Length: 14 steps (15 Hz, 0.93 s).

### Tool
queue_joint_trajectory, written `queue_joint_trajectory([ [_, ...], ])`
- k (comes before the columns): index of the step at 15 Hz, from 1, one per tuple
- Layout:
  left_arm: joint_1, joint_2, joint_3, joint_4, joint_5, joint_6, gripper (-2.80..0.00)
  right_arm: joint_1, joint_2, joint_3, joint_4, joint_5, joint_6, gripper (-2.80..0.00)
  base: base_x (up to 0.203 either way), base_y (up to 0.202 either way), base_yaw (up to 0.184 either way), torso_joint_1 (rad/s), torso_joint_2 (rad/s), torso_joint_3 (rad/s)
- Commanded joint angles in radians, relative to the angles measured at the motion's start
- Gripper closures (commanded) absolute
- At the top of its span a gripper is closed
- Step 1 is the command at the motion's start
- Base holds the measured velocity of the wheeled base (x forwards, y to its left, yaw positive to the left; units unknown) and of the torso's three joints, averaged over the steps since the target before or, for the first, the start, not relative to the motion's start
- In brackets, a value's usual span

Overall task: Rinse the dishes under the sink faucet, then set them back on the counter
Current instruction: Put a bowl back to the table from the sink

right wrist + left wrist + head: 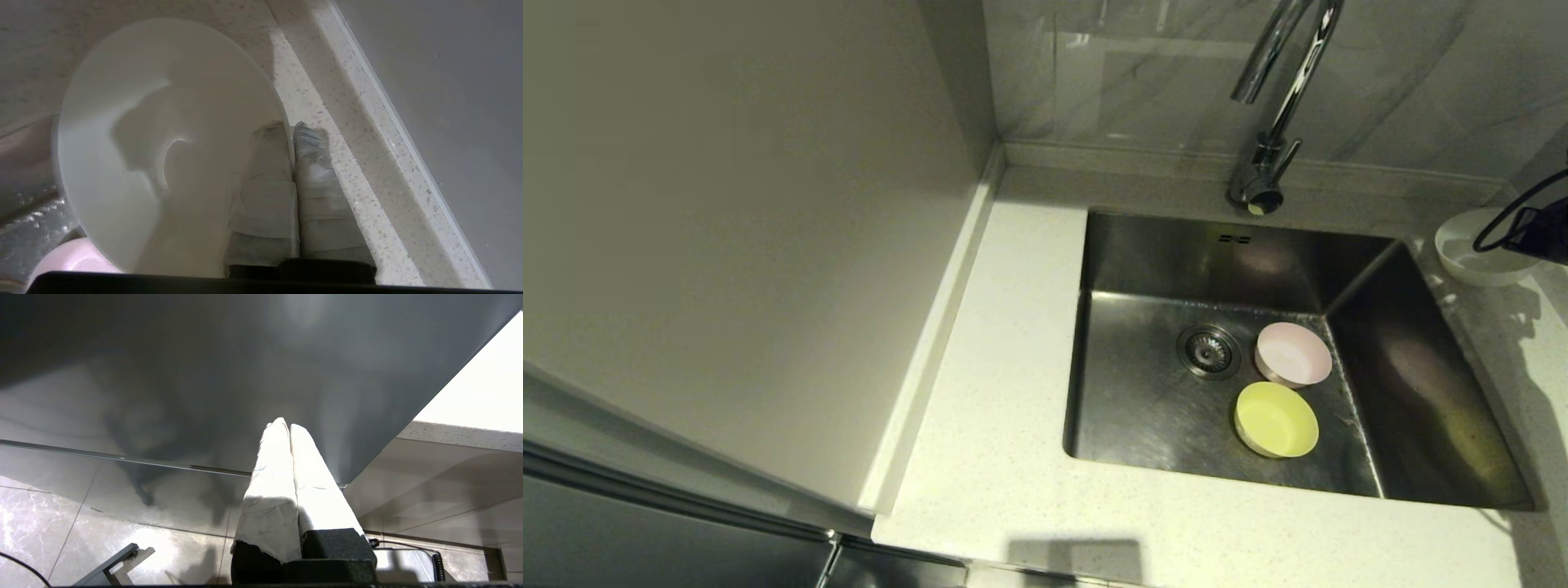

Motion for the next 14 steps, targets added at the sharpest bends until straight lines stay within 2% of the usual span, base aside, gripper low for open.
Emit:
queue_joint_trajectory([
  [1,0.0,-0.002,0.0,0.0,0.0,-0.001,0.0,-0.002,0.004,0.0,0.003,-0.002,0.001,-2.8,0.0,0.0,0.0,0.0,0.0,0.0],
  [5,0.0,-0.002,0.0,0.0,0.0,-0.001,0.0,-0.007,-0.002,-0.001,-0.038,-0.002,-0.003,-2.8,0.0,0.0,0.0,0.0,0.0,0.0],
  [8,0.0,-0.002,0.0,0.0,0.0,-0.001,0.0,-0.004,-0.07,0.0,0.004,0.026,-0.019,-2.8,0.0,0.0,0.0,0.0,0.0,0.0],
  [11,0.0,-0.002,0.0,0.0,0.0,-0.001,0.0,0.052,-0.238,0.027,0.251,0.14,-0.033,-2.8,0.0,0.0,0.0,0.0,0.0,0.0],
  [14,0.0,-0.002,0.0,0.0,0.0,-0.001,0.0,0.191,-0.45,0.145,0.59,0.245,-0.1,-2.8,0.0,0.0,0.0,0.0,0.0,0.0],
])
